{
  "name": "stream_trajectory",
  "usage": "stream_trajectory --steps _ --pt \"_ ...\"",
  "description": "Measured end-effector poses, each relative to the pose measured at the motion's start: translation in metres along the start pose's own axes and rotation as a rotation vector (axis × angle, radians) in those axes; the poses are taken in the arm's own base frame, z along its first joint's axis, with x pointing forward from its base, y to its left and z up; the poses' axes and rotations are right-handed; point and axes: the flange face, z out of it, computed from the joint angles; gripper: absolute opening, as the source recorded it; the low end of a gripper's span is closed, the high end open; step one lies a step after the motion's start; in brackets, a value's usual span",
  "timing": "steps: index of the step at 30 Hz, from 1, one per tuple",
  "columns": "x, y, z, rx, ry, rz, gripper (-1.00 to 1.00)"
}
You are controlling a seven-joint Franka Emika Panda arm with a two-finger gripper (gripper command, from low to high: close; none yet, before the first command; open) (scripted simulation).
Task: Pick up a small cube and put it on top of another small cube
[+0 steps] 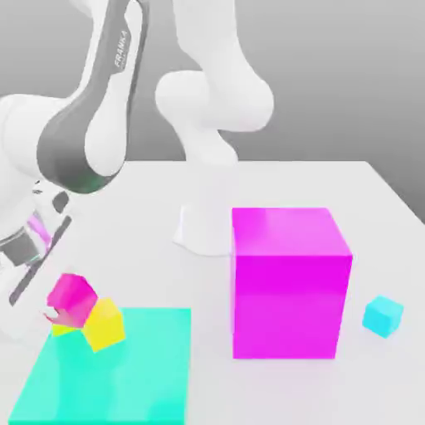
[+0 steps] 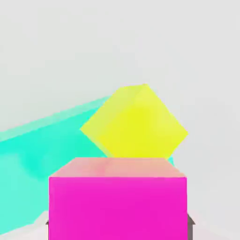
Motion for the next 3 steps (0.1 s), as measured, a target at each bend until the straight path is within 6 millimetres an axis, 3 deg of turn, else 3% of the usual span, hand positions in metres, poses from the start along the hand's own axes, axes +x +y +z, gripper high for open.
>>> stream_trajectory --steps 3 --pt "0.019 0.002 -0.003 0.04 -0.034 0.211 -1.0"
